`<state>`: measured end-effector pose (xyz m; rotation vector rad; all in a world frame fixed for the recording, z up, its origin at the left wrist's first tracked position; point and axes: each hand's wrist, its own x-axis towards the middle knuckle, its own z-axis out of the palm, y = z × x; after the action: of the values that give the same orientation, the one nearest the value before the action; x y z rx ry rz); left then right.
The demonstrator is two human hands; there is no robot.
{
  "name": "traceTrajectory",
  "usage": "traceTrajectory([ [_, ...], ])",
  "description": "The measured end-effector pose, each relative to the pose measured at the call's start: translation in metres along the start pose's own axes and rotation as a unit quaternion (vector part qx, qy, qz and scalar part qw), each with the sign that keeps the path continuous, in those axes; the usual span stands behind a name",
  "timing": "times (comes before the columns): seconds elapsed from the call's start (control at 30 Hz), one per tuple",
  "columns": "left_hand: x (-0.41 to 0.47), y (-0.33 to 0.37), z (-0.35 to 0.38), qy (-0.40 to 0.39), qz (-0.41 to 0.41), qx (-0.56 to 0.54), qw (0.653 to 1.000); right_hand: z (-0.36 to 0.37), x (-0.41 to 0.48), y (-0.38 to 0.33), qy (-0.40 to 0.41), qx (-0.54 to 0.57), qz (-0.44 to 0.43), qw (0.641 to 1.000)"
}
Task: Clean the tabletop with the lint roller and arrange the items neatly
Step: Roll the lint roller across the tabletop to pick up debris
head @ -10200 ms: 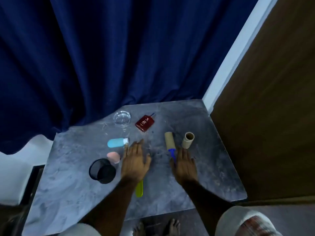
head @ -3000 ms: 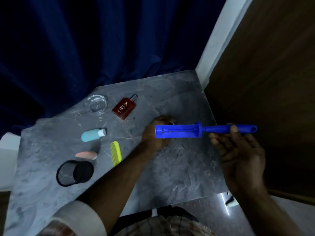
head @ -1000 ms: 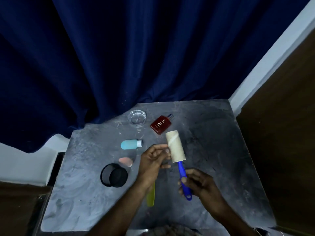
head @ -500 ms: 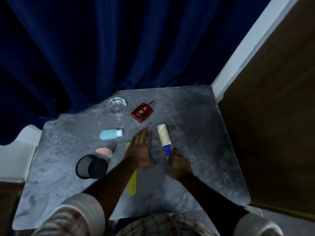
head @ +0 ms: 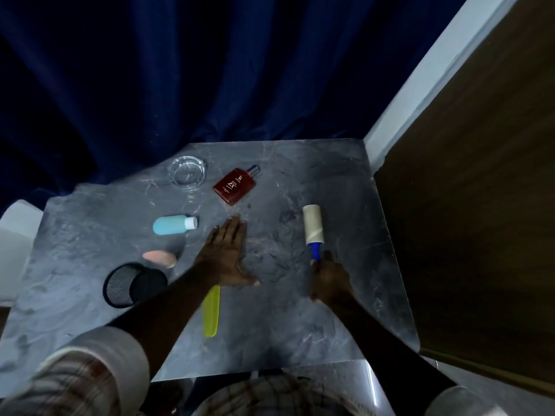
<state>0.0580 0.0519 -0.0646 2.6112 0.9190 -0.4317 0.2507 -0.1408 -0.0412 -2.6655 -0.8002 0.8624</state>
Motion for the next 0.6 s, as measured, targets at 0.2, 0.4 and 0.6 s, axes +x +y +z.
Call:
traceTrajectory([
  [0.2,0.002,0.0,0.002,0.002,-0.002,-0.002,1.0,-0.015,0.01,0.04,-0.002,0.093,0.053,0.994],
  [0.4,0.004,-0.001,0.004,-0.005,-0.003,0.008,1.0,-0.017,0.01,0.047,0.032,0.081,0.06,0.994],
  [0.6,0.005,0.0,0.003,-0.011,-0.005,0.013,1.0,0.003,0.001,0.009,-0.005,-0.012,-0.038,0.999],
])
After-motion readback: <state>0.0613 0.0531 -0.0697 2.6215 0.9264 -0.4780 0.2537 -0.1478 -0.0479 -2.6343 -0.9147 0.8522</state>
